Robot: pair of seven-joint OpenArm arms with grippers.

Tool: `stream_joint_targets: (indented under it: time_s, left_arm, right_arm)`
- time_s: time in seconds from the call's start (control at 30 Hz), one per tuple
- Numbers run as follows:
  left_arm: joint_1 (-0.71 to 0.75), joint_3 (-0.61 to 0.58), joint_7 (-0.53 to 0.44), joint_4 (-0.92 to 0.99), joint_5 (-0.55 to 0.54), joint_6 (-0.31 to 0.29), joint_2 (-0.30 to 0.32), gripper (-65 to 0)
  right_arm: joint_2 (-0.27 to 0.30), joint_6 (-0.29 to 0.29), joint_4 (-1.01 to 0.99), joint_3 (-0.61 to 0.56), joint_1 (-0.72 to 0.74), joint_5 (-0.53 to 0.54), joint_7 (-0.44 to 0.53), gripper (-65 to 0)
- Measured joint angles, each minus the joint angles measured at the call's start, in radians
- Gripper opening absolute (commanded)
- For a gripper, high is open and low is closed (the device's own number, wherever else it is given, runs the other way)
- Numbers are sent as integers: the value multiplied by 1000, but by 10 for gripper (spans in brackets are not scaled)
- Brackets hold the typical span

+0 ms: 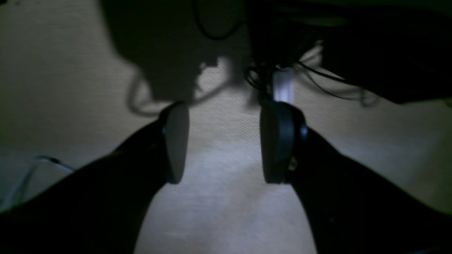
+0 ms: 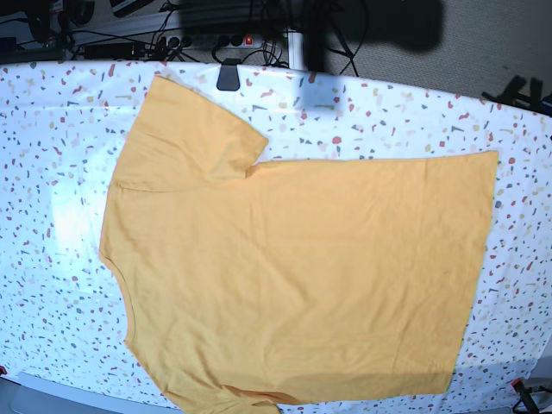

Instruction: Fold the T-shirt properly

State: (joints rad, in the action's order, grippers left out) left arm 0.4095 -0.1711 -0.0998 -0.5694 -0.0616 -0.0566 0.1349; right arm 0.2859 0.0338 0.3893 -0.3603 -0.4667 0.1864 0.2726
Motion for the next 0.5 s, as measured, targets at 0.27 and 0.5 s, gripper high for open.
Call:
stream_joint_targets:
  time_s: [0.27, 0.5]
  left_arm:
    - [117, -1, 29, -154, -7, -3, 43, -330]
    - [289, 0, 117, -454, -76, 4, 137, -330]
  right_arm:
    - [64, 56, 185, 0, -166, 0, -3, -235]
    - [170, 60, 544, 0, -427, 3, -8, -235]
